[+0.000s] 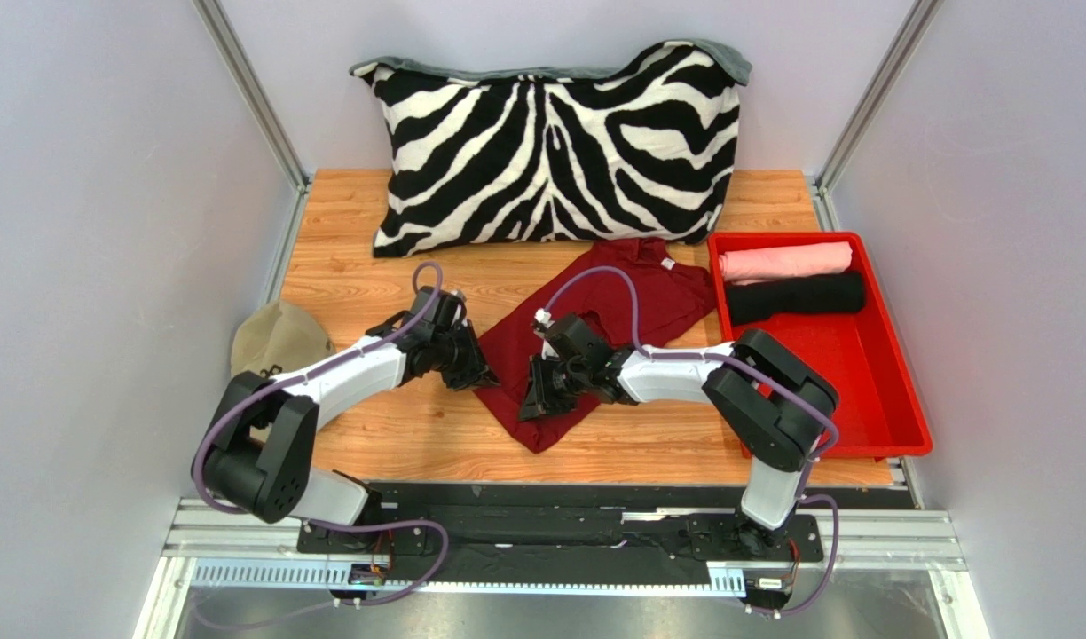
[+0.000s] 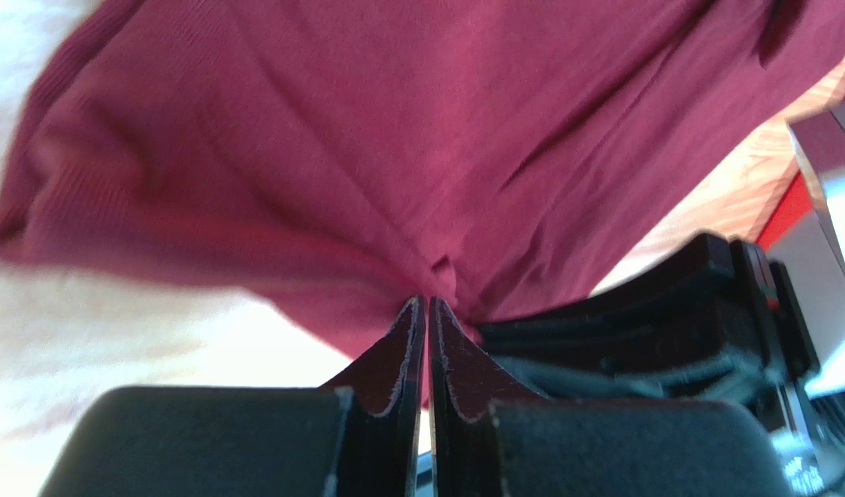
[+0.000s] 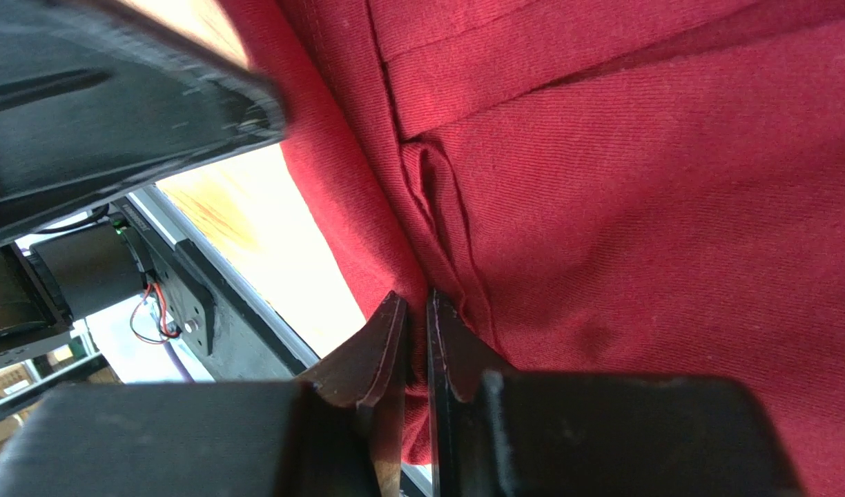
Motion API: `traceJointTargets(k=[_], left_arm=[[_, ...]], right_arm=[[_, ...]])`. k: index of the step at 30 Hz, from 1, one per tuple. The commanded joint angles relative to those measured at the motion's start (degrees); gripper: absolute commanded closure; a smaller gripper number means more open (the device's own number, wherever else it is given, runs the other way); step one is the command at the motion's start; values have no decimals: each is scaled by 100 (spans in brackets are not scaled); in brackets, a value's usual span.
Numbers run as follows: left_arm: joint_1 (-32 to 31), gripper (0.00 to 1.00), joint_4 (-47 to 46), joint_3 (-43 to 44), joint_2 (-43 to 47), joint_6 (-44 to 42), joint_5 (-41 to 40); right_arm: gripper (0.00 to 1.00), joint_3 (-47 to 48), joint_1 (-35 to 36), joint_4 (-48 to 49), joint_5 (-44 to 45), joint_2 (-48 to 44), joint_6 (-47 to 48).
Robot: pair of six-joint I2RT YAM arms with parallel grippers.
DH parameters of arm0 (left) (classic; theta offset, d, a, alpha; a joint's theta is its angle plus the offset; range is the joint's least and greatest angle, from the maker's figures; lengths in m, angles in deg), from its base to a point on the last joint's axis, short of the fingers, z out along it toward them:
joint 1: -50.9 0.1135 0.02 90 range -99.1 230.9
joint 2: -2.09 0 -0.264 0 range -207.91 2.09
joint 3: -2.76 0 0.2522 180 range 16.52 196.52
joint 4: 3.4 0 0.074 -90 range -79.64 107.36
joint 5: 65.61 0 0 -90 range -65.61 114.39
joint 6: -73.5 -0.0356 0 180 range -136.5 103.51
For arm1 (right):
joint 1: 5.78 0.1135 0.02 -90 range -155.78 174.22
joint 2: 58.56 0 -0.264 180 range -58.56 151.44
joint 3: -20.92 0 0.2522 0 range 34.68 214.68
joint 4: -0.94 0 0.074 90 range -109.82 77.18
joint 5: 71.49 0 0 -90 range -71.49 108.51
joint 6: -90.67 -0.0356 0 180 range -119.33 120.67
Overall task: Roll the t-shirts
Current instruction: Roll the T-shirt to the center of the board.
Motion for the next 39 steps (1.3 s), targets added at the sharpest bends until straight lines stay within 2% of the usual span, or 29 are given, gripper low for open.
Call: traceJointTargets(k=[1,6,10,14,16,23,26,33,35,38,39], left_arm=[[29,90,-688,121,-451,143,277],[29,92,-635,227,-847,99,269],[29,91,-811,95,-725,90,313],[64,75,-802,95,-444,-33,383],[126,72,-759,34,-233,-85,444],[346,73,-1110,-634,242,55,839],[346,79,-1233,-696,58,152,971],[346,83,-1365,-529,-661,222,963],[346,83,-1216,-407,-768,222,902],[346,83,-786,-205,-935,169,691],[346,83,-619,-160,-1014,117,612]], right_arm=[[87,-186,-8,40,131,-107,-85],[87,-318,-42,198,272,-256,-129],[87,-318,-52,163,263,-221,-129],[87,-310,-52,198,237,-160,-155],[87,-301,-52,190,245,-151,-164],[87,-327,-60,207,254,-107,-182],[87,-371,-60,268,263,-107,-234],[87,-415,-60,260,307,-177,-270],[82,-424,-60,181,368,-265,-209],[63,-450,-43,-81,500,-581,-86],[60,-468,-8,-205,596,-686,-50]])
